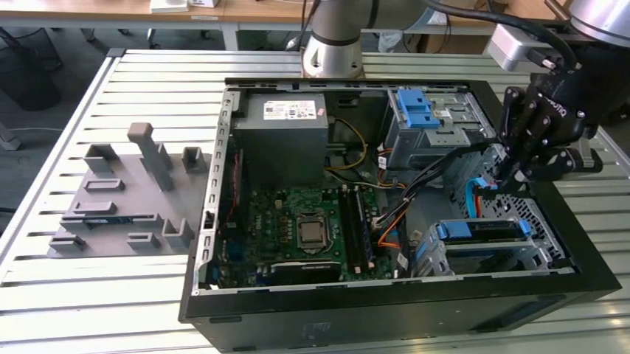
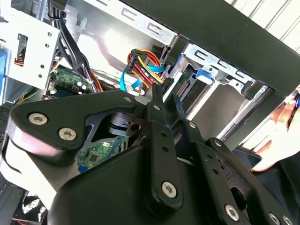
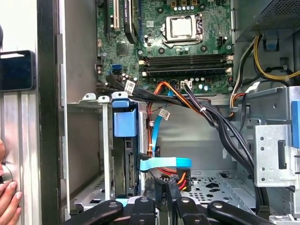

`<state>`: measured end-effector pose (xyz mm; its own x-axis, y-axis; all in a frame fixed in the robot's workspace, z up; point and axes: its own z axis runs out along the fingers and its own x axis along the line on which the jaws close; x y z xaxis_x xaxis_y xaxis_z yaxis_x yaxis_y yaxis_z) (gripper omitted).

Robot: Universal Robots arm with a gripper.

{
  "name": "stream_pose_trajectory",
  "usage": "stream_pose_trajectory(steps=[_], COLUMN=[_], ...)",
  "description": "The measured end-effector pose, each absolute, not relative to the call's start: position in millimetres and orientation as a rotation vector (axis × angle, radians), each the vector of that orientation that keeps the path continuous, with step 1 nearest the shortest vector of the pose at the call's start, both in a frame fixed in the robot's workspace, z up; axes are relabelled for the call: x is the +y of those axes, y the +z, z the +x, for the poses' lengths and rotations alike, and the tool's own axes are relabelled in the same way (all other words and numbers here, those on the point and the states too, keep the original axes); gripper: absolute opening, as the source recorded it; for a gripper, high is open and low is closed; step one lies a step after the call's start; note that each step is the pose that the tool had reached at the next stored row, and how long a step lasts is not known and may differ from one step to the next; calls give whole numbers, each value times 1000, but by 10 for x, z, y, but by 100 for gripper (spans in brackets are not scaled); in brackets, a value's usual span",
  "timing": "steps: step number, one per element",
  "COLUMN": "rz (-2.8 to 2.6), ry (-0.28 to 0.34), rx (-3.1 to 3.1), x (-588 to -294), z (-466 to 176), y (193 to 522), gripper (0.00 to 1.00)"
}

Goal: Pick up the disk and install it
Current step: 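Insert the first disk wire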

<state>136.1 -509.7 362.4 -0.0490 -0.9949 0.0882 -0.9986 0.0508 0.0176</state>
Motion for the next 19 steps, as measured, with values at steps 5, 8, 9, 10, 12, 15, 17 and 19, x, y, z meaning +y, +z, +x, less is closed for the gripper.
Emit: stream_pose_trajectory(steps=[5,8,9,10,12,15,17,19], rz=[2109,2108,2108,2108,2108,2107,2107,2108], ry=[80,82,82,82,82,83,83,82], rx=[-2218,-2217,-2217,-2217,-2217,-2217,-2216,-2217], x=[-5084,-5081,-5081,-5081,-5081,-5081,-5081,-5081], z=[1361,1361,1362,1362,1362,1362,1363,1363], y=[3613,3601,3598,3594,3585,3573,3572,3570], gripper=[25,25,25,25,25,25,23,17])
